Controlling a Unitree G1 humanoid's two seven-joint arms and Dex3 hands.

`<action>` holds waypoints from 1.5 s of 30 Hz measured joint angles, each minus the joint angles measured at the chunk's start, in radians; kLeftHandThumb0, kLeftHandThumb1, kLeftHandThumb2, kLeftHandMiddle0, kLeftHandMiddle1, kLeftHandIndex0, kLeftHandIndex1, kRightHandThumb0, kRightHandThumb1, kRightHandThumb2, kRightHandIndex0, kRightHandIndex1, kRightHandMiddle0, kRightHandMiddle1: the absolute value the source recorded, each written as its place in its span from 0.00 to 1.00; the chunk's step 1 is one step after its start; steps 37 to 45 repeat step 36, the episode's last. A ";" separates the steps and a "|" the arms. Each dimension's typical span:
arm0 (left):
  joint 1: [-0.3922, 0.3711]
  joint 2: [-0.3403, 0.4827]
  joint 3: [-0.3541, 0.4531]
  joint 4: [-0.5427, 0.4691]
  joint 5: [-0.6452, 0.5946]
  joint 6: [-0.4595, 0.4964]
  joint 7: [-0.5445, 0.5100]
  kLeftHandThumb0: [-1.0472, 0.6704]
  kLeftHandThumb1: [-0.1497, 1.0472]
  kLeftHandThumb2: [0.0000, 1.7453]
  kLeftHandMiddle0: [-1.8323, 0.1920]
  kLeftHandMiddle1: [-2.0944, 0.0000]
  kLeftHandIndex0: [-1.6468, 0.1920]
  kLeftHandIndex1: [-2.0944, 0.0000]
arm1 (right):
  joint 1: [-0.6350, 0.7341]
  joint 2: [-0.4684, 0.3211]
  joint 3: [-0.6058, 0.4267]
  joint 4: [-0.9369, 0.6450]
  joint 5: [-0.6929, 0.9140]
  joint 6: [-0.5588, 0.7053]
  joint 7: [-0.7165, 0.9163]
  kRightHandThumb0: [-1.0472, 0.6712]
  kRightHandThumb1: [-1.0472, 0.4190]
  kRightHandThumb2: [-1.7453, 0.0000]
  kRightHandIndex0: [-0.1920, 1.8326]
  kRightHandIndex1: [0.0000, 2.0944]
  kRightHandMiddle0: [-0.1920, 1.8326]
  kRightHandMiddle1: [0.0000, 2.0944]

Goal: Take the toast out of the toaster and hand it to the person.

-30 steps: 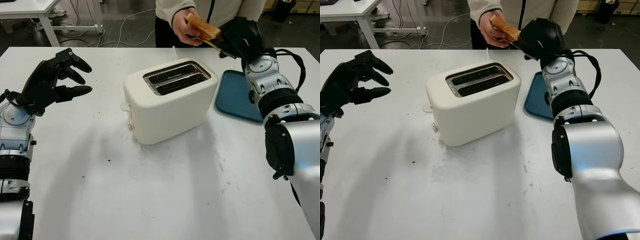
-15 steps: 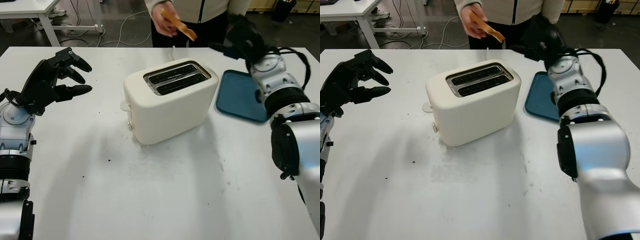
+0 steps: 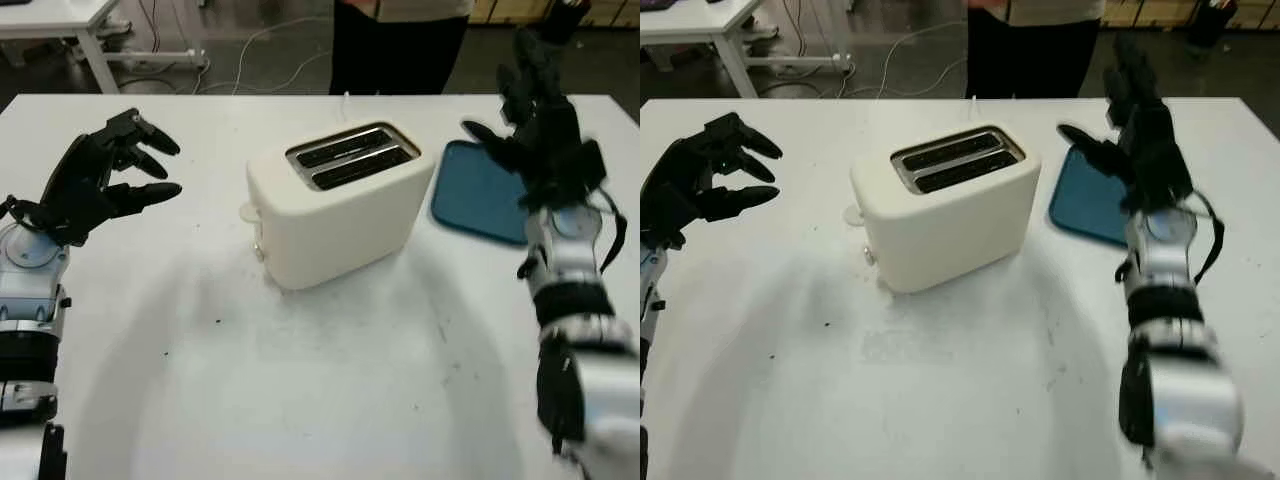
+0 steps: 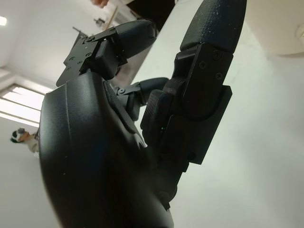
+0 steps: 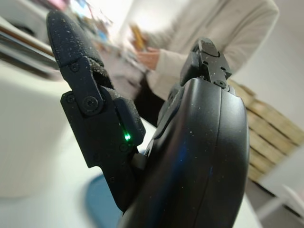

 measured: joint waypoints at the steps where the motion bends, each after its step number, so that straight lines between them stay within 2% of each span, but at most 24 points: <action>1: 0.016 -0.009 0.007 -0.024 -0.007 0.007 0.006 0.00 0.86 0.00 0.71 0.34 0.74 0.35 | 0.060 0.010 0.007 -0.081 0.006 0.017 0.006 0.17 0.19 0.99 0.09 0.00 0.09 0.00; 4: 0.091 -0.053 0.031 -0.128 -0.050 0.049 0.032 0.00 0.84 0.00 0.72 0.35 0.74 0.37 | 0.246 0.044 0.030 -0.321 0.040 0.085 0.010 0.17 0.16 0.99 0.09 0.00 0.10 0.00; 8: 0.180 -0.127 0.049 -0.206 -0.088 0.065 0.073 0.00 0.85 0.00 0.71 0.38 0.72 0.42 | 0.422 0.099 0.055 -0.552 0.055 0.201 -0.021 0.18 0.14 0.99 0.10 0.00 0.11 0.01; 14: 0.277 -0.248 0.058 -0.272 -0.121 0.044 0.123 0.00 0.84 0.00 0.70 0.42 0.69 0.47 | 0.601 0.182 0.091 -0.735 0.055 0.252 -0.091 0.18 0.12 0.99 0.11 0.01 0.12 0.01; 18: 0.332 -0.340 0.026 -0.270 -0.118 0.021 0.153 0.00 0.85 0.00 0.71 0.41 0.71 0.45 | 0.691 0.243 0.144 -0.770 0.042 0.304 -0.129 0.16 0.11 0.99 0.11 0.00 0.11 0.00; 23: 0.338 -0.384 -0.003 -0.204 -0.085 -0.034 0.176 0.00 0.84 0.00 0.80 0.31 0.77 0.37 | 0.740 0.280 0.189 -0.763 0.027 0.332 -0.143 0.17 0.09 0.98 0.12 0.01 0.12 0.01; 30: 0.335 -0.378 -0.019 -0.125 -0.051 -0.052 0.179 0.00 0.81 0.00 0.82 0.27 0.76 0.35 | 0.728 0.309 0.208 -0.725 -0.050 0.355 -0.213 0.15 0.09 0.96 0.12 0.00 0.13 0.00; 33: 0.334 -0.373 -0.023 -0.122 -0.051 -0.052 0.174 0.00 0.80 0.00 0.80 0.27 0.75 0.36 | 0.719 0.311 0.207 -0.725 -0.027 0.388 -0.201 0.18 0.09 0.96 0.10 0.00 0.10 0.00; 45: 0.334 -0.371 -0.028 -0.122 -0.051 -0.052 0.173 0.00 0.80 0.00 0.80 0.28 0.75 0.36 | 0.712 0.308 0.206 -0.724 0.005 0.398 -0.164 0.19 0.09 0.95 0.10 0.00 0.10 0.00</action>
